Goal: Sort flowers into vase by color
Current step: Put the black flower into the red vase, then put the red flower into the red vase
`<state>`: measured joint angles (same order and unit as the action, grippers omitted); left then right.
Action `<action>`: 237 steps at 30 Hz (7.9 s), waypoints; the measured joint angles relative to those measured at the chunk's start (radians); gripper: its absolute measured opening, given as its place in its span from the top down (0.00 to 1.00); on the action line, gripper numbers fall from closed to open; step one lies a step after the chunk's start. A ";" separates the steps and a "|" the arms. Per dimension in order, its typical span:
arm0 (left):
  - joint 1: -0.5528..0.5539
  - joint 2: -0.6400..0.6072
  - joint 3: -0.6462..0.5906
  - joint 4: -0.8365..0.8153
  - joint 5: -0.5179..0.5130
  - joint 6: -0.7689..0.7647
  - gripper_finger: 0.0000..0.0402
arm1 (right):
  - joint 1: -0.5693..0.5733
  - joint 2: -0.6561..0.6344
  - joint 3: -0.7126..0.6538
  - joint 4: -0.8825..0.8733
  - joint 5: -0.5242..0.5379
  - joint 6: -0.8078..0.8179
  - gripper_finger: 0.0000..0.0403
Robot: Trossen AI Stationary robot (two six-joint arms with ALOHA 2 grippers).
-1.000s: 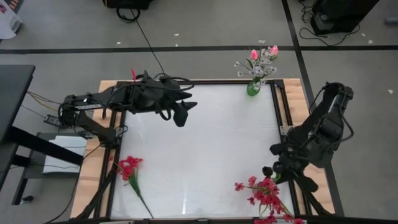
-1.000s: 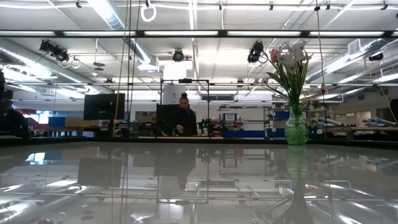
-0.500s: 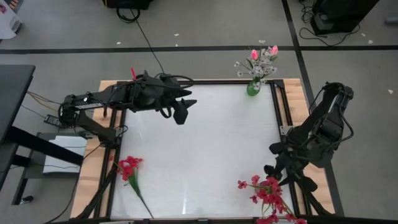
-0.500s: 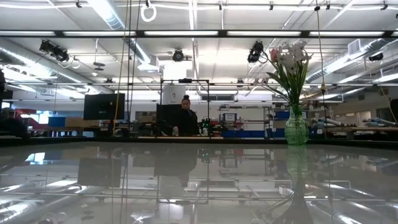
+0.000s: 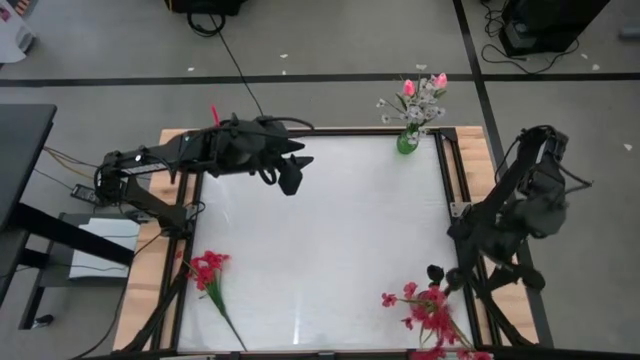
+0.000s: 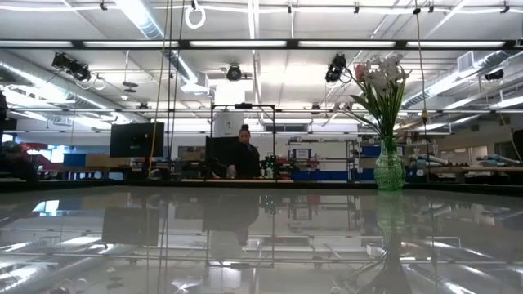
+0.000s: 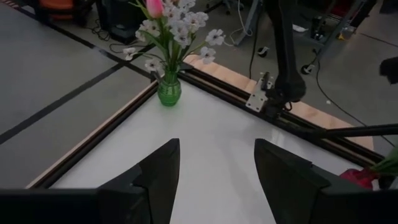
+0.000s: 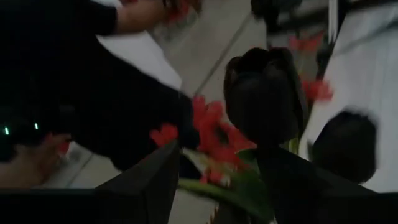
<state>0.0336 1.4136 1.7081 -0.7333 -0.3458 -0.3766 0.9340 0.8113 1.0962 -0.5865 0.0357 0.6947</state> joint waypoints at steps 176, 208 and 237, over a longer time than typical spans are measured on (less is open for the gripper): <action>0.001 0.275 -0.162 0.799 0.306 0.033 0.96 | -0.467 0.012 0.000 0.226 0.724 -0.383 0.46; 0.004 0.281 -0.162 0.807 0.370 0.186 0.79 | -0.828 0.172 -0.001 0.369 0.287 -0.464 0.96; 0.170 -0.291 -0.529 0.512 0.290 0.212 0.50 | -0.832 -0.246 0.001 -0.083 0.167 -0.467 0.96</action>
<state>0.2040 1.1223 1.1794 -0.2215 -0.0557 -0.1646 0.1020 0.5654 1.0972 -0.6691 0.2025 0.2276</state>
